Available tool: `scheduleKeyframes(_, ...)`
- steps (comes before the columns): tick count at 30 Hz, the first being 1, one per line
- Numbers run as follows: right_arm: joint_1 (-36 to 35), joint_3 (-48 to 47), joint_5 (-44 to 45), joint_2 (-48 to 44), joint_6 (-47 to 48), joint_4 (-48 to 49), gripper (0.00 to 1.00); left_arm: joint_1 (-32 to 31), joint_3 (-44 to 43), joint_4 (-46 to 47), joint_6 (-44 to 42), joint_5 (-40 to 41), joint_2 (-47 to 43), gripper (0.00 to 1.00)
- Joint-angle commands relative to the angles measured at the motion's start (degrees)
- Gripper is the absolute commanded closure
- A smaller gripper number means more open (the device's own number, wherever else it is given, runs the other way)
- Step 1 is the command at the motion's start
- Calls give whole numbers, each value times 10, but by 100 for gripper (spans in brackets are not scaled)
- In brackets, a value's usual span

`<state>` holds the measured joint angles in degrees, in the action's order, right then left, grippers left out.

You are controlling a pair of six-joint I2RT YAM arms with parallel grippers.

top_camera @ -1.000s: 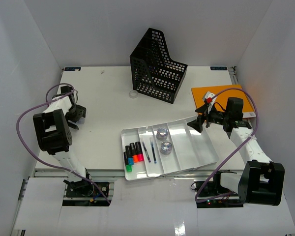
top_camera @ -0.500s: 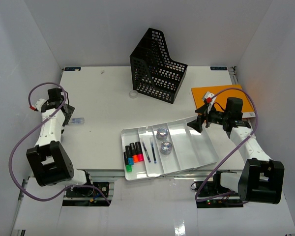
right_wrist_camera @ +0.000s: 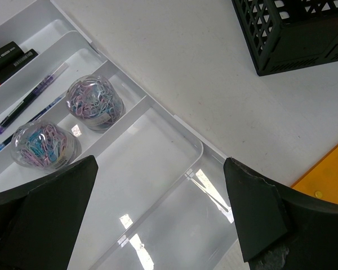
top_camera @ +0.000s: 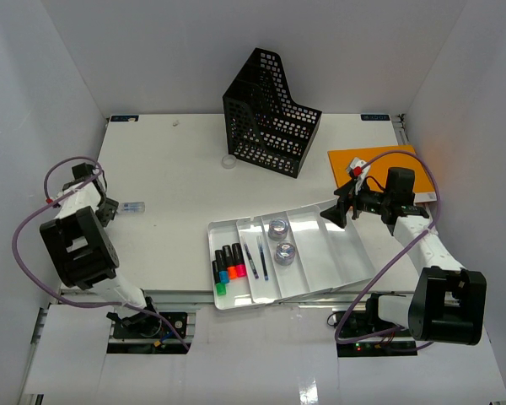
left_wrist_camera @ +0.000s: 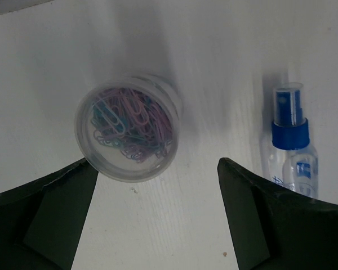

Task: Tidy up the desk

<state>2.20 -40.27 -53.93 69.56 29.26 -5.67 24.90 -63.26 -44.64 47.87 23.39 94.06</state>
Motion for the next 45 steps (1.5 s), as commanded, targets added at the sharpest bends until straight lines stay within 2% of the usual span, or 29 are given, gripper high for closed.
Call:
scheduleKeyframes(1, 1, -8, 1, 4, -3, 12, 0, 21, -15, 10, -13, -5, 10, 2)
scheduleKeyframes(7, 1, -9, 2, 7, -1, 10, 0, 39, -33, 10, -13, -8, 41, 3)
scheduleKeyframes(11, 1, -9, 2, 5, 0, 9, 0, 40, -46, 10, -13, 0, 55, 11)
scheduleKeyframes(16, 2, -10, 1, 4, 2, 6, 0, 41, -40, 16, -14, 7, 51, 37)
scheduleKeyframes(20, 4, -10, -1, 1, 4, 5, 0, 42, -12, 36, -25, -22, 4, 60)
scheduleKeyframes(21, 4, -10, -2, 1, 4, 5, 0, 42, -5, 42, -30, -37, -10, 67)
scheduleKeyframes(25, 4, -10, -3, -3, 6, 2, 0, 36, 43, 88, -72, -196, -103, 95)
scheduleKeyframes(26, 5, -11, -3, -5, 8, 1, 0, 28, 58, 98, -82, -238, -131, 99)
scheduleKeyframes(28, 5, -12, -3, -8, 10, -2, 0, 1, 82, 128, -111, -351, -176, 100)
scheduleKeyframes(31, 9, -11, -5, -13, 15, -4, 0, -75, 128, 168, -134, -482, -272, 100)
scheduleKeyframes(33, 12, -12, -6, -14, 18, -5, 0, -141, 156, 199, -134, -540, -329, 100)
scheduleKeyframes(35, 13, -13, -5, -14, 21, -8, 0, -263, 166, 216, -129, -577, -349, 100)
scheduleKeyframes(37, 14, -14, -6, -15, 23, -11, 0, -348, 177, 224, -124, -578, -357, 100)
scheduleKeyframes(39, 16, -14, -9, -16, 26, -12, 0, -462, 184, 227, -127, -576, -348, 100)
scheduleKeyframes(41, 17, -14, -10, -17, 26, -12, 0, -542, 190, 237, -131, -562, -331, 100)
scheduleKeyframes(45, 21, -14, -11, -17, 27, -14, 0, -659, 168, 238, -135, -492, -261, 100)
